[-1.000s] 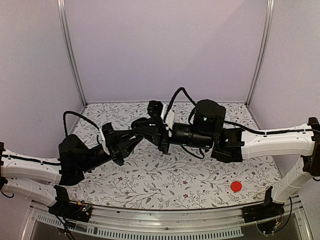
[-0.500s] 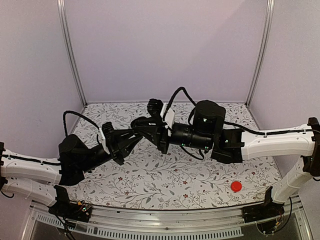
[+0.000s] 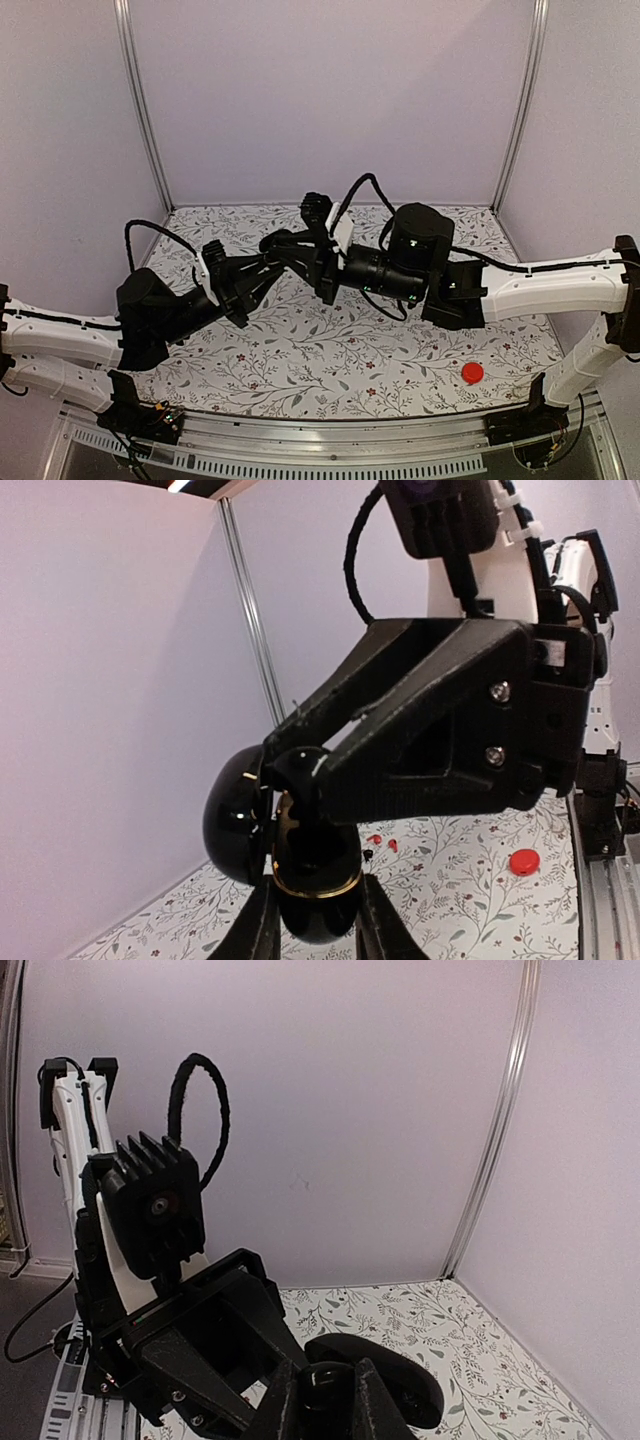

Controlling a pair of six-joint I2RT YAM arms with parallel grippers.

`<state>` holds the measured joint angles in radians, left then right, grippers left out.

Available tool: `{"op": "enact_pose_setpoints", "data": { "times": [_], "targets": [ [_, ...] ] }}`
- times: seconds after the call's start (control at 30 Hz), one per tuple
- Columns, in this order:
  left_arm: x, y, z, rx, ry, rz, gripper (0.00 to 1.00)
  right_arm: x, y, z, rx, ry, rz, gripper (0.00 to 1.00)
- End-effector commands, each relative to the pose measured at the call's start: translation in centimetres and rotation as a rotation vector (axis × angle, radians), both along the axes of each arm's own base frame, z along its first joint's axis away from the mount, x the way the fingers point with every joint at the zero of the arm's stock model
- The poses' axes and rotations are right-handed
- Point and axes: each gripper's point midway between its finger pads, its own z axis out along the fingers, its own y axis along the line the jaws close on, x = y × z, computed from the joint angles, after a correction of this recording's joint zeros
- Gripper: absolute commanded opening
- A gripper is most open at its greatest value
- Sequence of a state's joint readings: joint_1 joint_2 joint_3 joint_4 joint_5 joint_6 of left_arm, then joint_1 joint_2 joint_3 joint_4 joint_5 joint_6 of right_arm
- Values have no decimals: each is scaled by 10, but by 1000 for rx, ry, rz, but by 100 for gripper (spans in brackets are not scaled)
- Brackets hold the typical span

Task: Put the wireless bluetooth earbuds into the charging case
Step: Insert the left earbud into the left side groove of the charging case.

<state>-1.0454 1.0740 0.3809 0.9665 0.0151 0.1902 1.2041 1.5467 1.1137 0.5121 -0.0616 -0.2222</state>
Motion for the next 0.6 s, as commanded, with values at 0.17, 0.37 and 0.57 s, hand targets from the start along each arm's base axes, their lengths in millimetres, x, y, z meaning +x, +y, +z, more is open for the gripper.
{"op": "enact_pose_setpoints", "data": {
  "times": [0.17,0.37,0.57],
  "targets": [
    [-3,-4,18,-52,-19,-17,22,4,4,8,70,34,-3,15],
    [-2,-3,20,-54,-19,-12,22,2,7,6,76,55,11,15],
    [-3,-3,20,-53,-19,-13,22,5,8,-5,48,68,-2,15]
  ]
}}
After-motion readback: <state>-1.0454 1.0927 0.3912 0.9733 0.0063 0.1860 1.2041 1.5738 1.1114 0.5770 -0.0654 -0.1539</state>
